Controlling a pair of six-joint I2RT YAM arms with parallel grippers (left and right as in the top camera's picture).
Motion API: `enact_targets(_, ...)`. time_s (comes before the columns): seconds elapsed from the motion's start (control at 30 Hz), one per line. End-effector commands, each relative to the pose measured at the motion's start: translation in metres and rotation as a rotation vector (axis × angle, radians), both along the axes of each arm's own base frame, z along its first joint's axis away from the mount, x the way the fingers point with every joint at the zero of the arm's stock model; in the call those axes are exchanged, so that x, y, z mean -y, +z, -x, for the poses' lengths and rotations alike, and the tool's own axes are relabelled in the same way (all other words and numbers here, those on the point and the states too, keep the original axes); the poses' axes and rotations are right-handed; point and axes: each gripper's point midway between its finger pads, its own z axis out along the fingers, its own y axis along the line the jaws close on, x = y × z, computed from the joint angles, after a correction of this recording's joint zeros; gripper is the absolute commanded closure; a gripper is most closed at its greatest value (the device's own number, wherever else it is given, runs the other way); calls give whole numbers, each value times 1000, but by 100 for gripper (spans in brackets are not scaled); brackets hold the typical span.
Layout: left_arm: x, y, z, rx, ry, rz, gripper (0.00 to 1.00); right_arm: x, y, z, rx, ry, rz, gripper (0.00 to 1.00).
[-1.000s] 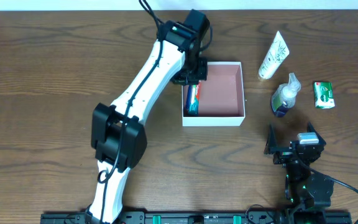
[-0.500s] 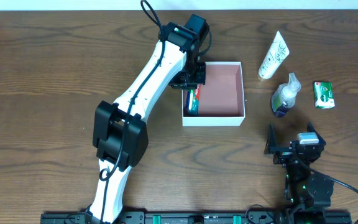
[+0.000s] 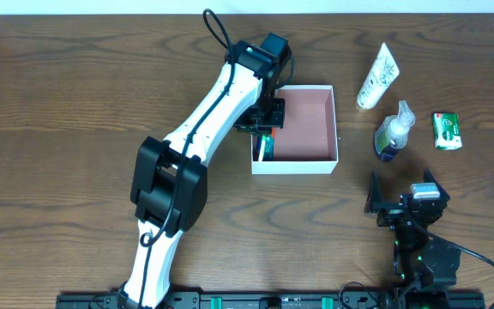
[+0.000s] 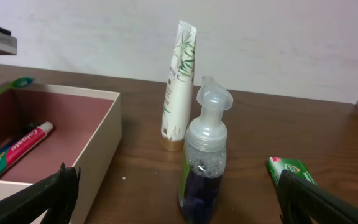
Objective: Pack container
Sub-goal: 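Lift toothbrush with left gripper and place it in the box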
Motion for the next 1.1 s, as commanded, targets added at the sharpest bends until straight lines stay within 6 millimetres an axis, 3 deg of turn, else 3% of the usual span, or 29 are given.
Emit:
enact_targets(0.0, -3, -11, 1, -17, -9, -21, 92, -3, -1, 0, 1, 12, 12, 1)
enact_targets(0.33, -1, -12, -2, -2, -10, -12, 89, -3, -1, 0, 1, 12, 12, 1)
enact_targets(0.7, -1, -12, -2, 21, -161, -2, 89, -3, -1, 0, 1, 12, 12, 1)
enact_targets(1.07, 3, -12, -9, 51, -161, 12, 89, -3, -1, 0, 1, 12, 12, 1)
